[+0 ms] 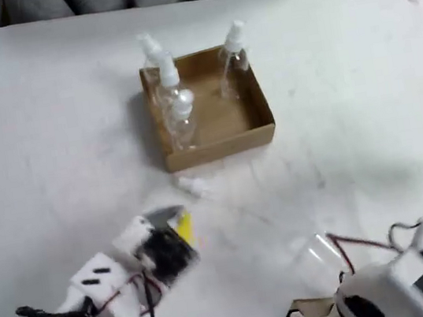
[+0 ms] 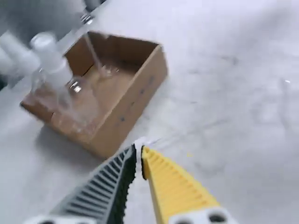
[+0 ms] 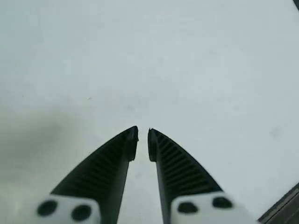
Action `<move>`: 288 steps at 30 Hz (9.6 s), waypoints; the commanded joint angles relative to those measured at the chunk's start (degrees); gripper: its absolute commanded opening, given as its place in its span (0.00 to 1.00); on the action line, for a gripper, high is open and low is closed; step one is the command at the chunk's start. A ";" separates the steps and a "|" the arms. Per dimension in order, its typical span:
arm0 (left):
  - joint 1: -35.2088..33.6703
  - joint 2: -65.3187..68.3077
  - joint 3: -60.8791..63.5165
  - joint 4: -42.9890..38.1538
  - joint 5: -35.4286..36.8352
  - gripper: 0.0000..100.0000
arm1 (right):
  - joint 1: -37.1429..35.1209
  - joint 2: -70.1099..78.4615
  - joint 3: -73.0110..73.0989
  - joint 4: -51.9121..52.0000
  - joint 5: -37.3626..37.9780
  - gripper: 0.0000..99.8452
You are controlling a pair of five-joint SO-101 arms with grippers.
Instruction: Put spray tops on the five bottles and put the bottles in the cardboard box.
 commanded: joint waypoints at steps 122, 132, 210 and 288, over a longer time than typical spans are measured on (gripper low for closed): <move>-25.27 45.58 -8.79 -22.77 -2.64 0.18 | -18.86 -19.74 26.81 26.15 72.09 0.27; -25.01 28.35 6.51 -28.75 -3.08 0.18 | -19.21 -20.18 43.16 13.93 91.87 0.38; -24.66 19.56 17.76 -33.23 -9.58 0.18 | -35.91 -7.08 21.01 26.59 7.30 0.02; -24.92 19.56 18.73 -34.55 -9.67 0.18 | -39.52 12.09 7.91 18.77 -34.99 0.02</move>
